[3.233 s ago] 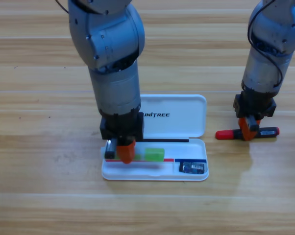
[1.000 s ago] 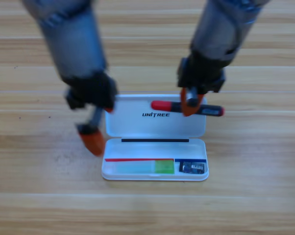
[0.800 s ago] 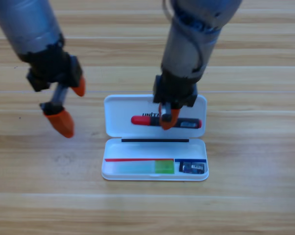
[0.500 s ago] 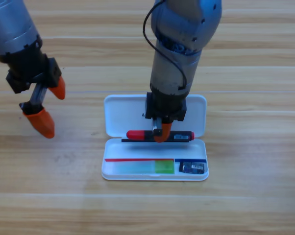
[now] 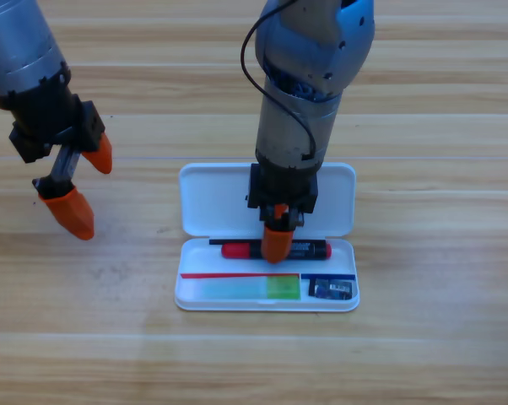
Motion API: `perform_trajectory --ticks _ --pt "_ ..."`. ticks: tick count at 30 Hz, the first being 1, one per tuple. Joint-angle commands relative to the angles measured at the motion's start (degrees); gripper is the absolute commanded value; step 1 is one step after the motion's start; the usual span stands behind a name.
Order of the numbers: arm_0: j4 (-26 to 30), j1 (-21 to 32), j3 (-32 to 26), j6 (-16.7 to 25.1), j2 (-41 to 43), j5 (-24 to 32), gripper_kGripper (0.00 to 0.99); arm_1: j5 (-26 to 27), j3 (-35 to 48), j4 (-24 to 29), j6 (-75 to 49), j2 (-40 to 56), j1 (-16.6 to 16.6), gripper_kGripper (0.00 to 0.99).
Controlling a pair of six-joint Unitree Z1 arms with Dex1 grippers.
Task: Clean up eraser and pencils
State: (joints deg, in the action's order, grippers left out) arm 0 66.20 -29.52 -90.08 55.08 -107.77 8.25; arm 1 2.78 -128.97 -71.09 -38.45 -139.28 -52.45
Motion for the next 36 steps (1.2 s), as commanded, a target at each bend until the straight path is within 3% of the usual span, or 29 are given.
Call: perform_trajectory --ticks 1,5,9,11,14,16,19,23,26,31,36 --pt "-0.2 1.1 1.4 0.5 -1.2 0.9 0.99 0.0 1.0 -0.8 0.5 0.3 -1.7 0.946" --pt "-1.3 1.9 -0.2 0.5 -1.3 1.4 0.99 4.7 4.5 -0.8 0.6 7.6 -1.7 0.959" --pt "-1.7 4.8 -5.5 0.5 -3.5 4.1 0.988 11.6 11.1 0.7 0.6 18.3 -1.7 0.959" --pt "-1.7 6.3 -8.9 0.5 -5.3 5.7 0.962 13.9 18.1 5.9 1.5 24.9 -1.7 0.959" --pt "-1.5 8.0 -14.5 0.8 -8.9 7.8 0.848 15.0 31.5 18.1 4.5 35.2 -1.3 0.965" --pt "-1.3 8.9 -18.3 1.1 -12.0 9.7 0.727 16.4 38.4 24.6 6.5 40.2 -0.7 0.971" --pt "-1.2 10.2 -22.8 2.7 -16.9 14.0 0.491 18.6 44.5 29.6 8.6 44.7 -0.3 0.974" --pt "-0.6 11.3 -26.3 6.2 -23.3 20.5 0.015 19.9 48.3 32.5 10.2 48.8 -0.2 0.977" --pt "-0.6 12.4 -26.4 7.5 -26.7 25.6 0.0 20.2 49.5 32.5 10.4 51.3 0.1 0.983" --pt "-0.5 12.9 -26.4 7.9 -31.1 30.1 0.0 21.7 51.4 32.6 10.5 53.6 0.1 0.983" --pt "2.4 12.8 -27.0 11.4 -34.9 33.2 0.0 22.2 52.4 32.6 10.5 55.3 0.1 0.985"
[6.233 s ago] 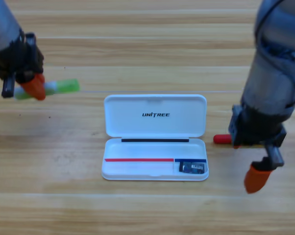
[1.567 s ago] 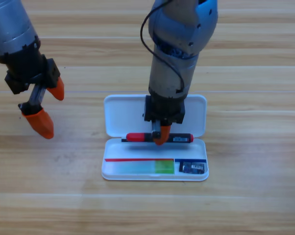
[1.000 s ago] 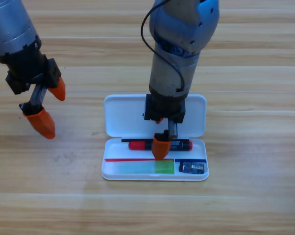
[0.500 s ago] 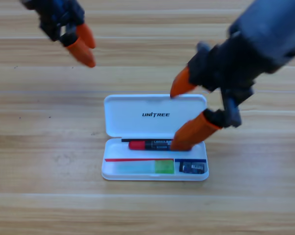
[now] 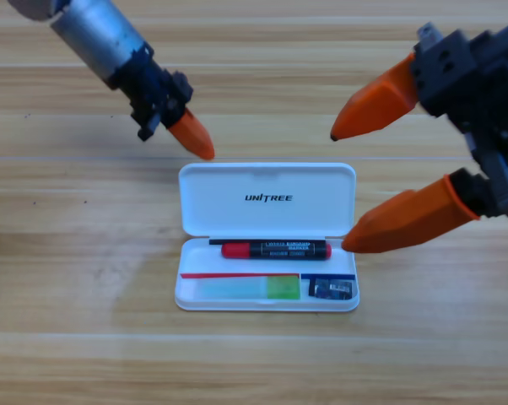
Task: Clean up eraser and pencils
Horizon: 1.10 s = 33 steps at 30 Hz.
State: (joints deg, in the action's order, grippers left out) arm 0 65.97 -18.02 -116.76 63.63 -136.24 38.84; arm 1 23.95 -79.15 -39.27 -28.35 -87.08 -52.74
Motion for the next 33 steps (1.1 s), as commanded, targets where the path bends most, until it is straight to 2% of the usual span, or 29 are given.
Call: perform_trajectory --ticks 1,12,28,33 --pt "3.2 1.2 -0.3 3.3 -6.8 3.1 0.0 1.1 2.7 0.8 0.5 3.4 0.4 0.985" --pt "6.8 -0.6 2.0 6.0 -7.7 6.4 0.0 1.1 3.7 1.2 0.8 6.0 0.7 0.985" --pt "5.3 -4.6 14.8 8.7 1.9 6.4 0.0 1.2 4.8 2.5 1.2 6.0 0.7 0.985" --pt "4.8 -5.5 16.3 8.6 3.1 6.1 0.0 1.4 4.8 2.6 1.3 5.9 0.7 0.985"
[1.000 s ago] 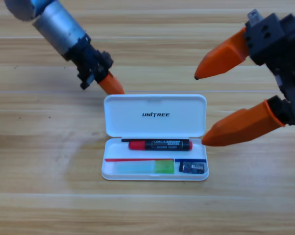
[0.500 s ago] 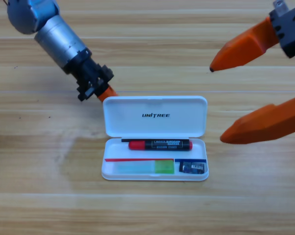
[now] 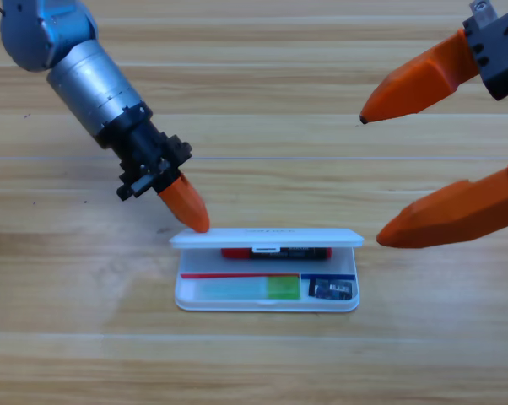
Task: Clean up eraser and pencils
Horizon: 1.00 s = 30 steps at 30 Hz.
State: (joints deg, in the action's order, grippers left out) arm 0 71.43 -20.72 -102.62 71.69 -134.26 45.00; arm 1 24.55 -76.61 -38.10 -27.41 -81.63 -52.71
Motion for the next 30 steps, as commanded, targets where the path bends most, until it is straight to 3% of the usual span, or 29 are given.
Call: perform_trajectory --ticks 1,9,22,30 --pt "-0.7 -3.1 2.3 0.6 1.2 -0.2 0.0 0.8 2.3 1.5 0.3 0.4 0.7 0.985" --pt "-4.2 -4.7 4.8 -0.6 1.4 -1.4 0.0 0.8 2.3 1.9 0.6 -0.2 0.7 0.985" --pt "-16.3 -8.0 13.1 -6.2 3.1 -6.4 0.0 0.8 2.2 2.0 1.0 -0.6 0.7 0.985" --pt "-19.9 -9.7 15.4 -8.4 3.7 -7.9 0.0 0.8 2.2 2.1 1.0 -0.6 0.7 0.985"
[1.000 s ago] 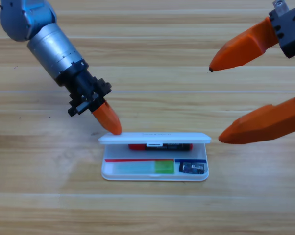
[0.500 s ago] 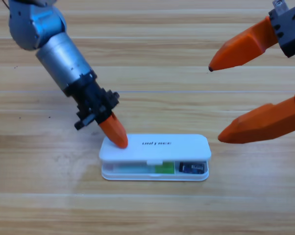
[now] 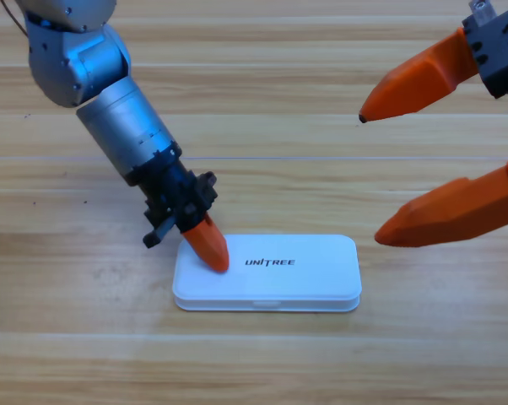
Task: Clean up eraser and pencils
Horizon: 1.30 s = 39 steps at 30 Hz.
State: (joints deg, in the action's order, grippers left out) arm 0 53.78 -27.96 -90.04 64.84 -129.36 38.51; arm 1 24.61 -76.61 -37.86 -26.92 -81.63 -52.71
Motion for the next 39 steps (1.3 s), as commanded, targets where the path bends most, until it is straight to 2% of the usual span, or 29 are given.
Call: perform_trajectory --ticks 1,15,19,22,26,27,28,30,31,32,39 --pt "-2.9 -2.6 3.3 -1.8 -1.2 -1.7 0.0 0.7 2.2 1.9 0.6 -0.8 0.7 0.985" --pt "-8.9 -3.6 8.8 -3.3 0.2 -4.5 0.0 0.7 2.2 1.9 0.7 -0.8 0.7 0.985" --pt "-8.8 -3.5 9.5 -4.0 4.6 -5.4 0.0 0.7 2.2 1.9 0.7 -0.8 0.7 0.985" --pt "-6.9 -3.5 9.2 -5.2 11.1 -6.7 0.0 0.7 2.2 1.9 0.7 -0.8 0.7 0.985" --pt "-0.2 -3.4 5.9 -5.3 19.8 -9.0 0.0 0.6 2.2 1.9 0.9 -0.8 0.7 0.985" --pt "1.8 -3.4 5.4 -5.1 21.8 -9.4 0.074 0.6 2.2 1.9 0.9 -0.8 0.7 0.985" --pt "3.3 -3.4 5.4 -4.7 24.2 -9.9 0.353 0.6 2.2 1.9 0.9 -0.7 0.7 0.985" --pt "5.2 -3.4 6.3 -4.6 28.9 -10.6 0.842 0.6 2.2 1.9 1.0 -0.6 0.7 0.985" --pt "5.3 -3.5 7.2 -5.2 31.4 -10.8 0.965 0.6 2.2 1.9 1.0 -0.6 0.7 0.985" --pt "5.5 -3.5 8.3 -6.2 33.7 -11.3 0.989 0.6 2.2 1.9 1.1 -0.6 0.7 0.985" --pt "6.8 -6.6 10.2 -11.7 42.1 -12.3 0.99 0.6 2.2 1.9 1.2 -0.6 0.7 0.985"
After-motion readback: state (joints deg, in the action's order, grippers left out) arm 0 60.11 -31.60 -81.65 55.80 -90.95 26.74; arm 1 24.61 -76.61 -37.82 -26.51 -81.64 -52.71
